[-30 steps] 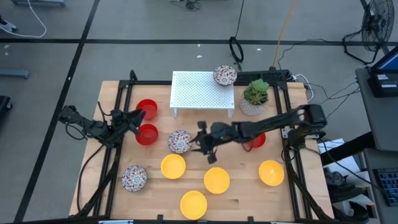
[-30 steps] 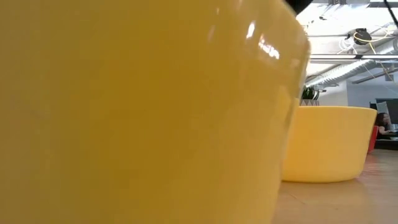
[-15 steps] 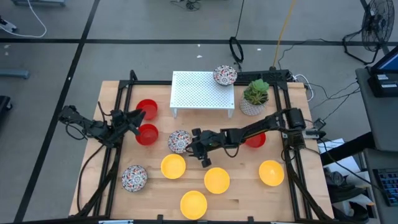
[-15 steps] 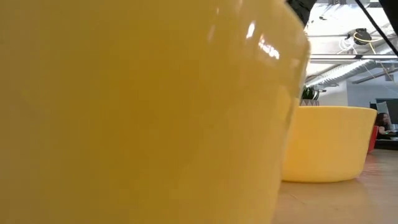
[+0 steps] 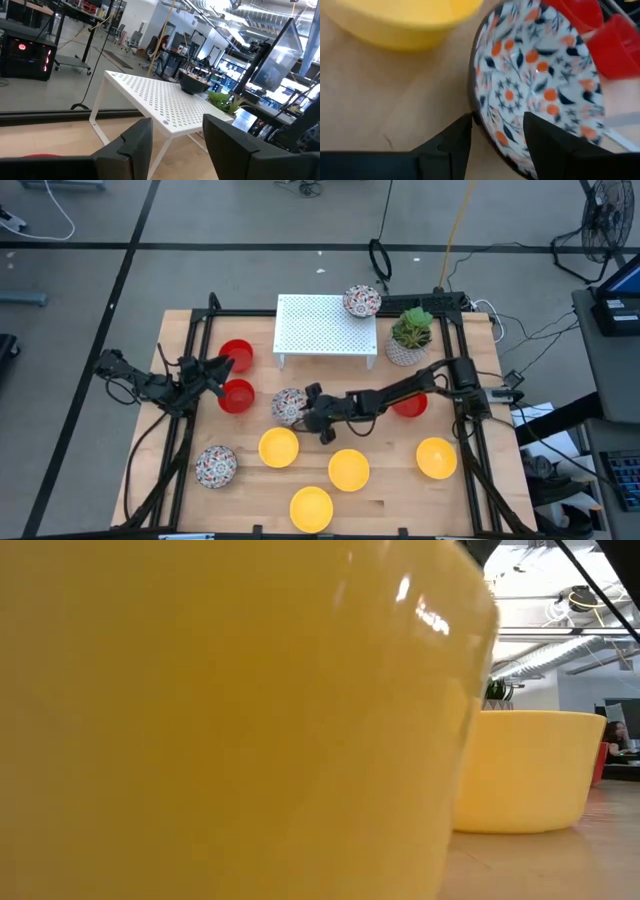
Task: Pick & Place Mini bowls
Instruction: Stack the white patterned bowl on the other white patterned bowl on the shelf
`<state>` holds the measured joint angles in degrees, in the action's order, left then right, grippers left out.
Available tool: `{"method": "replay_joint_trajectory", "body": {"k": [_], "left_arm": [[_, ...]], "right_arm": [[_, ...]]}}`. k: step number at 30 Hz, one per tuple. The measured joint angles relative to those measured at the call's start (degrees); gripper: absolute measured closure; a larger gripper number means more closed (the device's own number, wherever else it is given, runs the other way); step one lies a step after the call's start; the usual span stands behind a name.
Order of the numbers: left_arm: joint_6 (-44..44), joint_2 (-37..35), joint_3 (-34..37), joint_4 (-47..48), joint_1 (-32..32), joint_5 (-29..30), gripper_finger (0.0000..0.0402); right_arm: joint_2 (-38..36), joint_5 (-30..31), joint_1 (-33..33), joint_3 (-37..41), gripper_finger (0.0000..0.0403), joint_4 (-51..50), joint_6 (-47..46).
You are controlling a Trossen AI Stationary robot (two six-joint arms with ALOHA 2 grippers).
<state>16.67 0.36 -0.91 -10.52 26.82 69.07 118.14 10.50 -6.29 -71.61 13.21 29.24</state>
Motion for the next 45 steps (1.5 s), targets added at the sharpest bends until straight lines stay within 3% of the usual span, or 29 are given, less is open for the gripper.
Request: {"method": "replay_joint_trajectory", "body": {"k": [6, 13, 21, 30, 37, 41, 45], "left_arm": [[0.0, 0.0, 0.0, 0.0, 0.0, 0.0, 0.0227], [0.0, 0.0, 0.0, 0.0, 0.0, 0.0, 0.0227], [0.0, 0.0, 0.0, 0.0, 0.0, 0.0, 0.0227], [0.0, 0.0, 0.0, 0.0, 0.0, 0.0, 0.0227], [0.0, 0.0, 0.0, 0.0, 0.0, 0.0, 0.0227], [0.0, 0.0, 0.0, 0.0, 0.0, 0.0, 0.0227], [0.0, 0.0, 0.0, 0.0, 0.0, 0.0, 0.0227]], "right_arm": [[-0.1, 3.1, -1.7, 0.0, 0.0278, -0.2, 6.2], [0.0, 3.0, -2.4, 0.0, 0.0388, -0.3, 4.4], [-2.7, 2.9, -4.6, 0.1, 0.0398, -0.2, 4.3], [-18.9, 3.1, -6.8, 0.1, 0.0400, -3.0, 3.0], [-35.1, 13.3, 1.1, 0.0, 0.0401, -12.8, -2.3], [-40.1, 13.5, 11.1, 0.0, 0.0401, -18.1, -13.1], [-40.2, 13.0, 22.3, 0.0, 0.0402, -23.8, -19.0]]}}
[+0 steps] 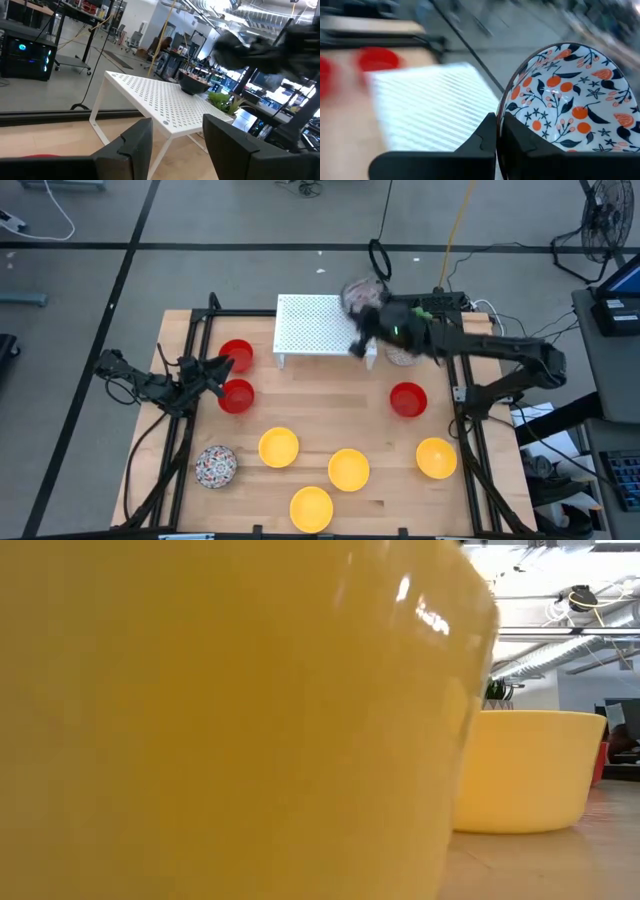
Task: Pick & Place Mini bowls
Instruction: Stack the white patterned bowl on the other white patterned bowl on the shelf
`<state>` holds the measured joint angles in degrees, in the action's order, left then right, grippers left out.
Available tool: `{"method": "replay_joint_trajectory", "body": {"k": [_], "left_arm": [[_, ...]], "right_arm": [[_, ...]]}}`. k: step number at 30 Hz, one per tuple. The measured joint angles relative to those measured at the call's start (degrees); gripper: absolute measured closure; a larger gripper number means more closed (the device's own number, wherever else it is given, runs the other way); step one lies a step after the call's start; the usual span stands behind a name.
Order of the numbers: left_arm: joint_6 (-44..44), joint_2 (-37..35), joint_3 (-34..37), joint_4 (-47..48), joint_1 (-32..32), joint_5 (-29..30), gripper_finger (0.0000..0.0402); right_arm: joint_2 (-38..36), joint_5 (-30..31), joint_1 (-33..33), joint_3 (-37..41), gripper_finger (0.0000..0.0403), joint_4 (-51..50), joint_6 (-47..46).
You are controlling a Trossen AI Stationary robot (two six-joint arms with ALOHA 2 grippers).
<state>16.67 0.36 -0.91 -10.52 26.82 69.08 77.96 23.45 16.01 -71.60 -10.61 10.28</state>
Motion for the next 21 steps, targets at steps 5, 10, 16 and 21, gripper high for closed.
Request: {"method": "replay_joint_trajectory", "body": {"k": [5, 10, 16, 21], "left_arm": [[0.0, 0.0, 0.0, 0.0, 0.0, 0.0, 0.0227], [0.0, 0.0, 0.0, 0.0, 0.0, 0.0, 0.0227], [0.0, 0.0, 0.0, 0.0, 0.0, 0.0, 0.0227], [0.0, 0.0, 0.0, 0.0, 0.0, 0.0, 0.0227]], "right_arm": [[2.5, -9.2, 9.6, 0.0, 0.0402, -2.2, -7.2], [4.9, -10.2, 11.6, 0.0, 0.0402, -1.0, -6.5], [7.0, -10.2, 11.7, 0.1, 0.0402, -1.4, -5.4], [7.3, -10.2, 11.7, 0.0, 0.0400, -1.7, -4.8]]}}
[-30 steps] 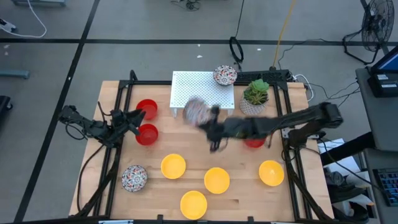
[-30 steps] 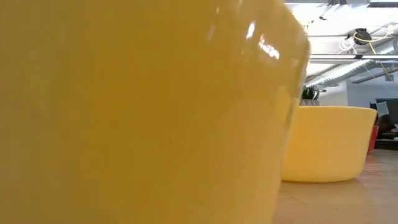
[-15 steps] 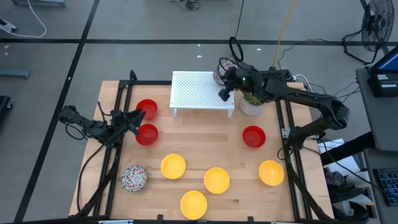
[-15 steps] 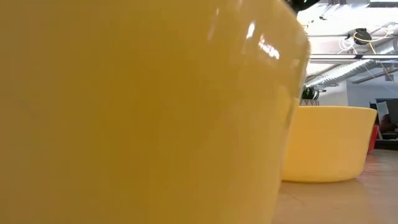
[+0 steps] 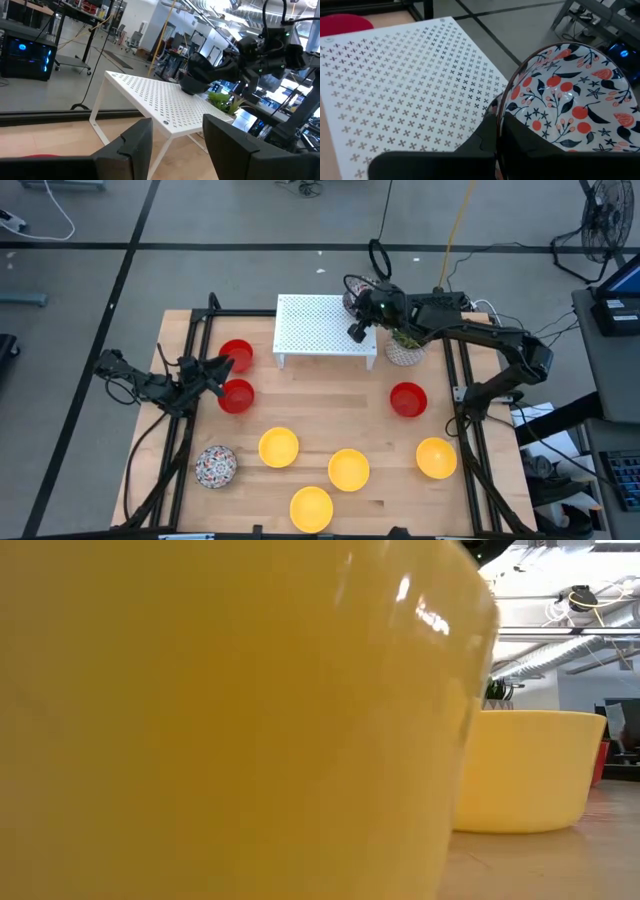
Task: Pick & Place Mini bowls
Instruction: Stack the white patterned bowl on the other white patterned bowl on the shelf
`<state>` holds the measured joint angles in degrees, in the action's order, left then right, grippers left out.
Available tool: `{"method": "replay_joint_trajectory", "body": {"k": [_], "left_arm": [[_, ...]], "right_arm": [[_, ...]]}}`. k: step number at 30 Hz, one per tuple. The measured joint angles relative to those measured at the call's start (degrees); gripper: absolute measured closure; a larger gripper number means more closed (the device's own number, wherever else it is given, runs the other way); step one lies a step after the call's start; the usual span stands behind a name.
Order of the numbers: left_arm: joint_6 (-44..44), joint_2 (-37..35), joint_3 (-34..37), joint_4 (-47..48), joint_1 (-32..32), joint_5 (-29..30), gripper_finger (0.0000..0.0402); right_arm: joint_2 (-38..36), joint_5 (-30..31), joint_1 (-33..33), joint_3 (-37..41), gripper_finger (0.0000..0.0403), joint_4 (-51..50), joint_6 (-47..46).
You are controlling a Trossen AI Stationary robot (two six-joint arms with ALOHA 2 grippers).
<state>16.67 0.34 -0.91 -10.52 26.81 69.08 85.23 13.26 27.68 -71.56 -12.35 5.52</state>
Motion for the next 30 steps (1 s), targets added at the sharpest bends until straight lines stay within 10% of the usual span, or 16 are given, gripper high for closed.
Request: {"method": "replay_joint_trajectory", "body": {"k": [30], "left_arm": [[0.0, 0.0, 0.0, 0.0, 0.0, 0.0, 0.0227]], "right_arm": [[0.0, 0.0, 0.0, 0.0, 0.0397, -1.5, 1.8]]}}
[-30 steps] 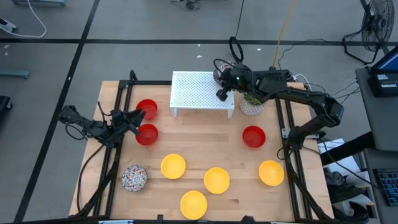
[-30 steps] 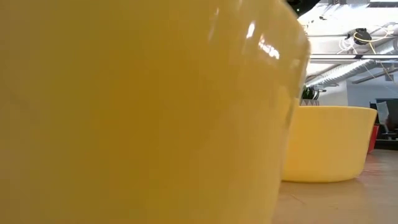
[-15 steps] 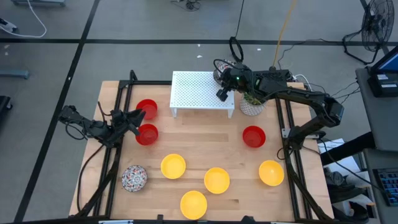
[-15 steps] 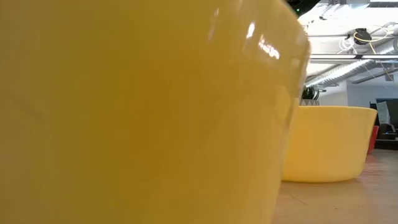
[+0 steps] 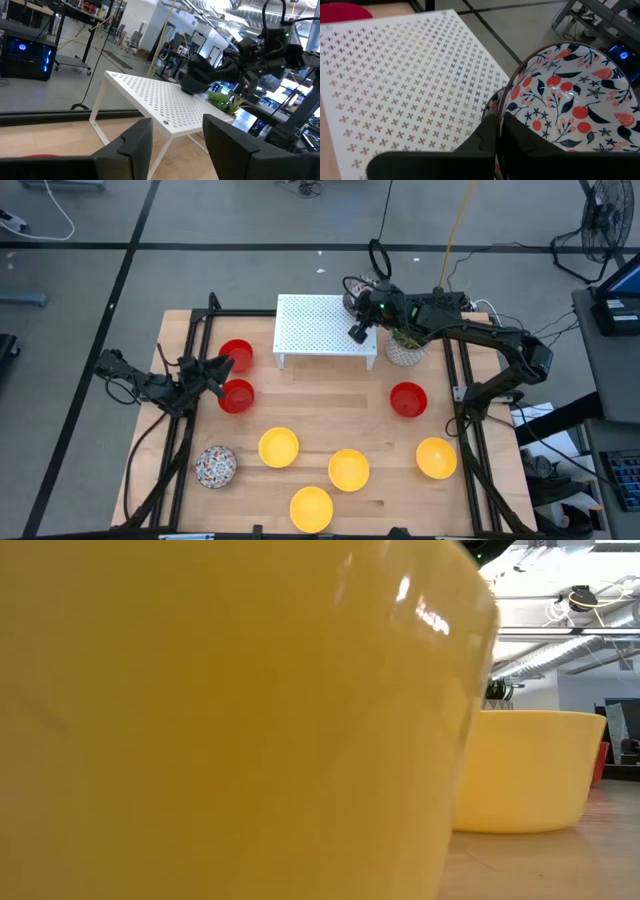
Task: Pick & Place Mini bowls
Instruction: Stack the white patterned bowl on the other white patterned bowl on the shelf
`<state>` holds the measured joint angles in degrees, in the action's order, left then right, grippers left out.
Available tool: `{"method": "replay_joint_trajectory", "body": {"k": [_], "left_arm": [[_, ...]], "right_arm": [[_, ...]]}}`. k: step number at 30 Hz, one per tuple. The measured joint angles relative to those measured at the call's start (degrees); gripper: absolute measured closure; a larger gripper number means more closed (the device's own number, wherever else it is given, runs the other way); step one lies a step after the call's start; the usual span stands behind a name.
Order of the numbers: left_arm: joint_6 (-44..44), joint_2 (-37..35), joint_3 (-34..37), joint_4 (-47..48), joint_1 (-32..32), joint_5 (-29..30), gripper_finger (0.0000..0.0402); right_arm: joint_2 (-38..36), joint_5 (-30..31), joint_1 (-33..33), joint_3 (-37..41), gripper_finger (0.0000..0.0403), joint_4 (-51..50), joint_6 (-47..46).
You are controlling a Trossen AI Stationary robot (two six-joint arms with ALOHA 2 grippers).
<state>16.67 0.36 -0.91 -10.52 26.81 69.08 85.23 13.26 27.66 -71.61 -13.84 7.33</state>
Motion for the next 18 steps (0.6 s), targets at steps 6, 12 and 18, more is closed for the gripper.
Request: {"method": "replay_joint_trajectory", "body": {"k": [6, 12, 18], "left_arm": [[0.0, 0.0, 0.0, 0.0, 0.0, 0.0, 0.0227], [0.0, 0.0, 0.0, 0.0, 0.0, 0.0, 0.0227], [0.0, 0.0, 0.0, 0.0, 0.0, 0.0, 0.0227]], "right_arm": [[0.0, 0.0, 0.0, 0.0, 0.0397, -1.8, 0.0], [0.0, 0.0, 0.0, 0.0, 0.0397, -1.1, -0.2], [0.0, -0.1, 0.0, 0.0, 0.0390, -1.1, -0.2]]}}
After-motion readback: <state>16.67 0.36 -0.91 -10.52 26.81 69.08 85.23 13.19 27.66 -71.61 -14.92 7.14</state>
